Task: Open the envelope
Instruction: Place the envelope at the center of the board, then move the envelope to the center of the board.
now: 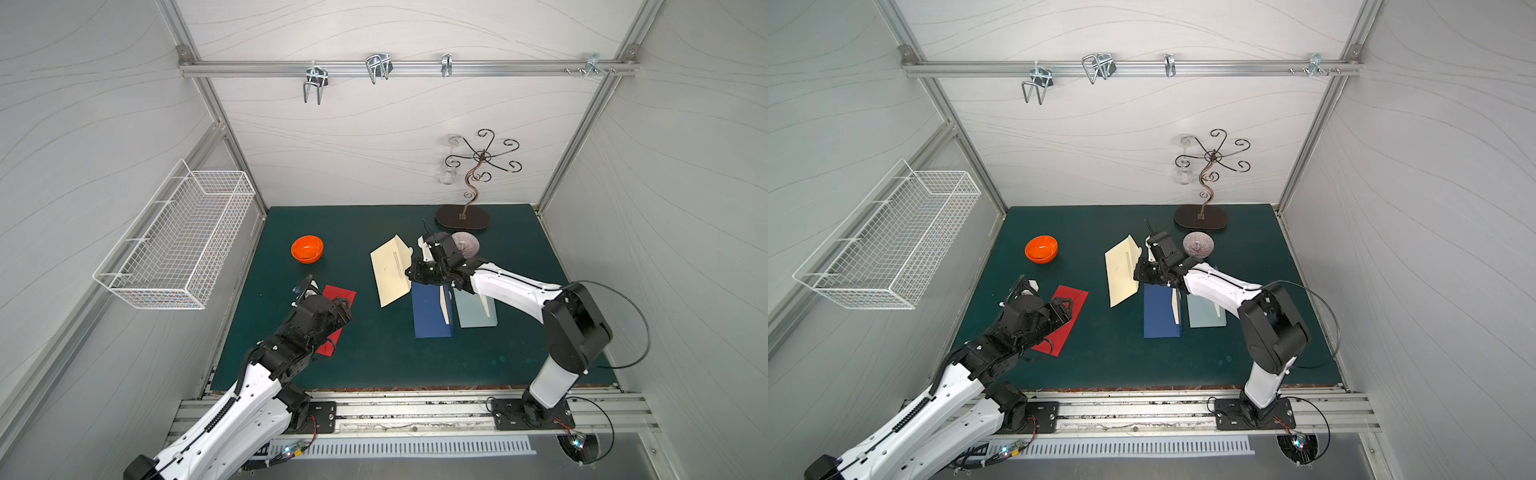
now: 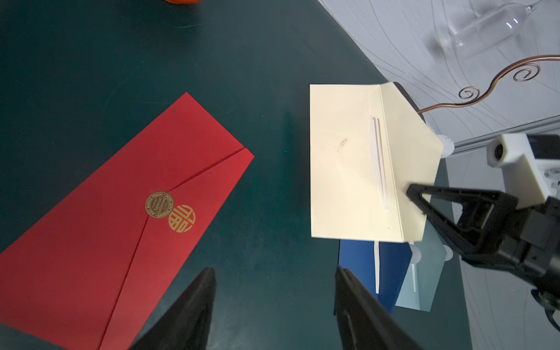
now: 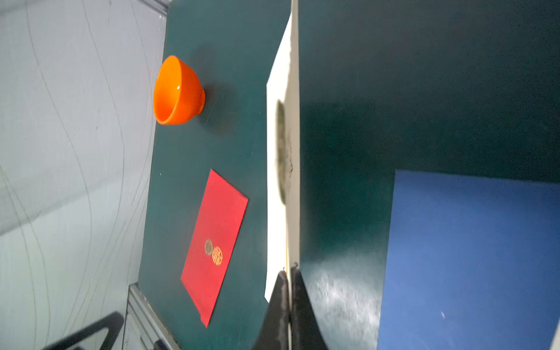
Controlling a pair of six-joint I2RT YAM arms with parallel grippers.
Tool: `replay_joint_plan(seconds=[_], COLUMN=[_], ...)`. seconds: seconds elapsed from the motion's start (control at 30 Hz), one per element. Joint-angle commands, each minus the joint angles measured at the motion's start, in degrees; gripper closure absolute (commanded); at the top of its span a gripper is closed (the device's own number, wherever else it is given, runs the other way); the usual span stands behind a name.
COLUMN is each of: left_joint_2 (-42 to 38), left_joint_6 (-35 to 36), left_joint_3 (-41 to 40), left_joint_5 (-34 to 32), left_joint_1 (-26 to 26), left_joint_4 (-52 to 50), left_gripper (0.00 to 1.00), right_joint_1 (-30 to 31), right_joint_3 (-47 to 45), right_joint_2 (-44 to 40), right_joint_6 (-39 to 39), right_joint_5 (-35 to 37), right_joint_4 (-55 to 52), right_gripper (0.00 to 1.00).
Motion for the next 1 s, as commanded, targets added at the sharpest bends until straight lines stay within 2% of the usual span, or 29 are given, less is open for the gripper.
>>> replay_joint_plan(seconds=[0.0,0.13,0.3,0.47,0.6,0.7,0.87,0.97], left_joint_2=[-0.18,0.32,0.31,1.12,3.76,6.37,13.36,20.86], left_joint_6=[1.71,2.79,3.25,4.06,6.01,6.52,5.11,5.55], left_joint_3=[0.67,0.99,1.20,1.02,2.09,3.03,4.33,7.01], left_joint_5=[-1.68,-0.11,0.19,-0.38,0.22,1.81,10.00,15.64], left_joint_1=[0.25,0.30,0.32,0.31,0.68,2.63,11.30,18.43], left_joint_4=[0.08,-0.57,-1.51,-0.77,-0.32,0.12,2.58,3.87], left_gripper=[0.34,0.33,0.33,0.32,0.31,0.30,0.30,0.29], right_joint_1=[-0.84,-0.77,-0.91,-0.92,-0.94,-1.20,-1.09,0.24], right_joint_3=[5.97,13.72,16.47,16.55,14.56,9.63,-3.35,-10.16], right_joint_2=[5.85,13.70,18.47,18.18,14.14,9.14,-0.81,-6.68], right_joint_6=[1.44,2.22,2.22,-0.12,-3.08,-3.87,-1.60,-0.41], right_joint_5=[2.03,1.36,2.85,-0.50,-2.04,-1.18,-8.29,-10.33], right_joint_4=[-0.39,-2.55,-6.15,-7.27,-9.71,-9.81,-0.94,3.21], right_gripper=[0.97,0.96,0.93,0.79,0.73,0.67,0.51,0.46])
